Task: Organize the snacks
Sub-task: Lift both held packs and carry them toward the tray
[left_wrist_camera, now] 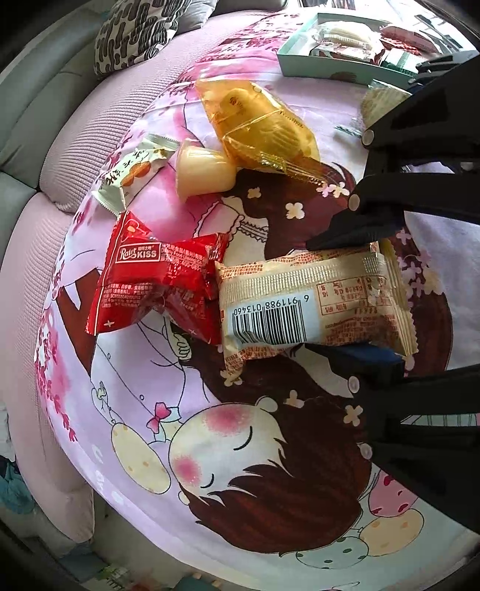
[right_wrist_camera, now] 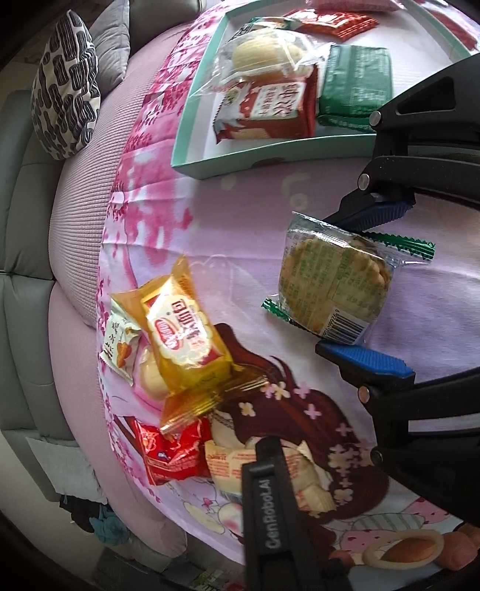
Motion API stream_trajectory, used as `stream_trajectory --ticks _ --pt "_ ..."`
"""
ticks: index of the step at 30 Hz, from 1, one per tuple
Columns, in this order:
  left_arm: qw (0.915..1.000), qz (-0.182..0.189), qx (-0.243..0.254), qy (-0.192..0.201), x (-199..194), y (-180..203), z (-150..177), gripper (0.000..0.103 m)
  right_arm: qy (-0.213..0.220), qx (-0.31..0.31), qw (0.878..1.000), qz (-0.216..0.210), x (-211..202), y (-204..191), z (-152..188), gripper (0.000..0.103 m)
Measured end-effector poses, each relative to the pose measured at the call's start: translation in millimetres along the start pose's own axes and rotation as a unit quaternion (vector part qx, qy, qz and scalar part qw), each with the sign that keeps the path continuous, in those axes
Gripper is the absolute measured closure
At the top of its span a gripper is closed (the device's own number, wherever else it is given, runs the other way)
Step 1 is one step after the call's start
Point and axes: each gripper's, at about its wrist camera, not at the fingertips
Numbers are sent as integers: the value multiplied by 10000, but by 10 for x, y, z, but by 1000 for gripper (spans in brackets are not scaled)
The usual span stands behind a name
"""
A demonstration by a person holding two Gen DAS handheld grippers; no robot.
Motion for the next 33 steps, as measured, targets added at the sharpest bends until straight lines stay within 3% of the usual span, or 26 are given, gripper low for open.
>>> stream_trajectory --ticks 14,23,33 --pt "9987 471 -155 106 -230 -12 157 64 73 47 9997 -207 -274 27 126 45" --pt "9967 534 -196 583 -612 -63 125 64 474 172 9977 -446 -574 80 23 45" --pt "9929 607 9 1026 -920 127 90 64 737 511 9953 -369 -749 347 -91 45"
Point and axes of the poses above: each gripper's, at about its wrist camera, not at the fingertips, and x roughly the way its jaws point, y to its right, z to its underside, and after that the axes turned 8 degrees about x, right-handed
